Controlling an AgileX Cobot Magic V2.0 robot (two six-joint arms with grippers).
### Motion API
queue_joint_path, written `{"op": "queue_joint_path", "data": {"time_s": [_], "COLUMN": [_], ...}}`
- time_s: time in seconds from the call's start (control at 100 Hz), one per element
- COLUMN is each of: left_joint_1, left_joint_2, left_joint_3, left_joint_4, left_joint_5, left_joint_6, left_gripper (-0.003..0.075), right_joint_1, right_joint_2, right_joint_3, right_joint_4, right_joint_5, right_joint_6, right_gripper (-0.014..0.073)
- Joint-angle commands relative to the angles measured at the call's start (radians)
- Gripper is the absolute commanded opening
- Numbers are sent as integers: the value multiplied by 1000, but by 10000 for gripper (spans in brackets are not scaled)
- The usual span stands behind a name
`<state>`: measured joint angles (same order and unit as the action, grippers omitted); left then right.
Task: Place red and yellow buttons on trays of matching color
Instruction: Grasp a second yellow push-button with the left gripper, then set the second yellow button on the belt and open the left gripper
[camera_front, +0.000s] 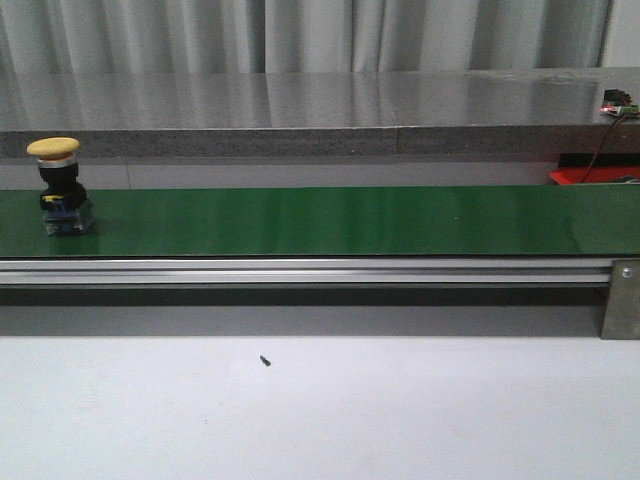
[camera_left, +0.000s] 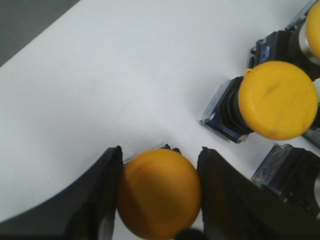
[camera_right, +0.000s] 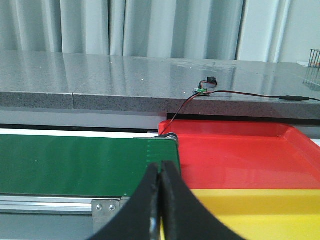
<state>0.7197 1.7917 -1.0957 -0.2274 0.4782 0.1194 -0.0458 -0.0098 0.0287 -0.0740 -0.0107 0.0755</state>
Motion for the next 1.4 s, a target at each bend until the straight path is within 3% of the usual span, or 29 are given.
{"op": "queue_joint_path", "data": {"time_s": [0.0, 0.2, 0.39, 0.61, 1.18, 1.27, 1.39], "left_joint_1": [-6, -25, -129, -294, -426, -428, -428], "left_joint_2": [-87, -225, -245, -228, -87, -87, -89], "left_joint_3": [-24, -78, -228, -277, -277, -277, -279], "left_joint_4": [-13, -13, -13, -11, -13, -15, -15], "left_joint_5": [-10, 81, 246, 200, 195, 195, 199], "left_joint_6": [-7, 9, 23, 23, 23, 27, 27], "left_gripper": [150, 150, 150, 150, 151, 211, 424], "right_joint_1": [0, 0, 0, 0, 0, 0, 0], "right_joint_2": [-19, -19, -19, -19, -19, -19, -19], "right_joint_3": [-17, -17, -17, -17, -17, -17, -17], "right_joint_4": [2, 2, 2, 2, 2, 2, 2], "right_joint_5": [-84, -84, -84, -84, -84, -84, -84], "right_joint_6": [-4, -4, -4, -4, -4, -4, -4], "right_gripper": [-68, -68, -68, -68, -68, -68, -68]}}
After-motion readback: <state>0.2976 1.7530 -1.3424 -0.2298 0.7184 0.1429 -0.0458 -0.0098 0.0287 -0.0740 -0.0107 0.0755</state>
